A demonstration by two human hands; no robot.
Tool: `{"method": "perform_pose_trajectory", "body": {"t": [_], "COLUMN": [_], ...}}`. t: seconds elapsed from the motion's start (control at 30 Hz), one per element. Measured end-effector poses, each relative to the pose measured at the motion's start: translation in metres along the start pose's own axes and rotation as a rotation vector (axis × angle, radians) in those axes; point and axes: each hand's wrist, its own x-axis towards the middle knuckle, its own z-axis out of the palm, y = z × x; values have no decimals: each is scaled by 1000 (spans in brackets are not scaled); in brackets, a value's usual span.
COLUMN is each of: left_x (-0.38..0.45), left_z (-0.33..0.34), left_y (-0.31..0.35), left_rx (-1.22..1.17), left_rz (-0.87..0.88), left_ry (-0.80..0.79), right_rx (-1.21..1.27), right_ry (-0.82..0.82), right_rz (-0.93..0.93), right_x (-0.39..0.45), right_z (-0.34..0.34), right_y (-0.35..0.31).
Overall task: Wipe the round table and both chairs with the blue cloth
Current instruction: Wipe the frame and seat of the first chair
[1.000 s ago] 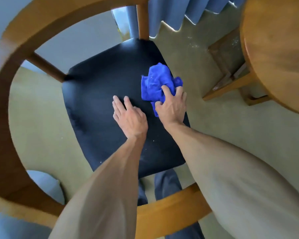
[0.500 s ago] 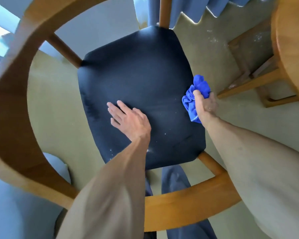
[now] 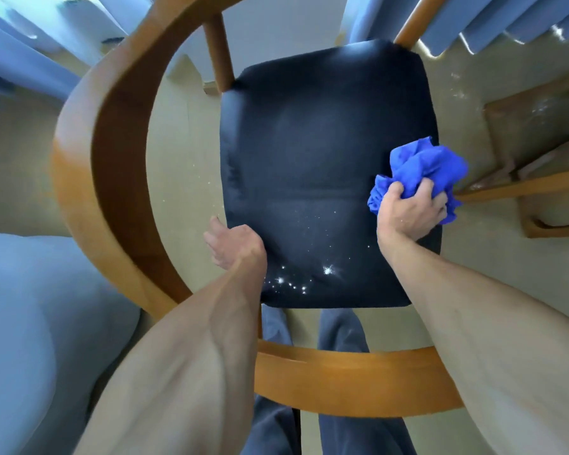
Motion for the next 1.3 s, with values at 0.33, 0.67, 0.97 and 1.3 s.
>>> {"method": "perform_pose_trajectory", "body": {"t": [0.33, 0.67, 0.97, 1.3], "left_x": [36, 10, -56, -161], "left_z": [-27, -9, 19, 62], "left_y": [-10, 0, 39, 10], "left_rx": [6, 22, 162, 276], "left_rz": [-97, 76, 370, 491], "left_ry": [43, -28, -4, -57], "right_rx": [-18, -187, -107, -112], "right_ry": [-397, -522, -424, -307], "right_rz": [-639, -930, -686, -349], "right_x": [-150, -110, -54, 5], "right_z": [71, 57, 3, -51], "right_y": [-92, -66, 5, 84]}}
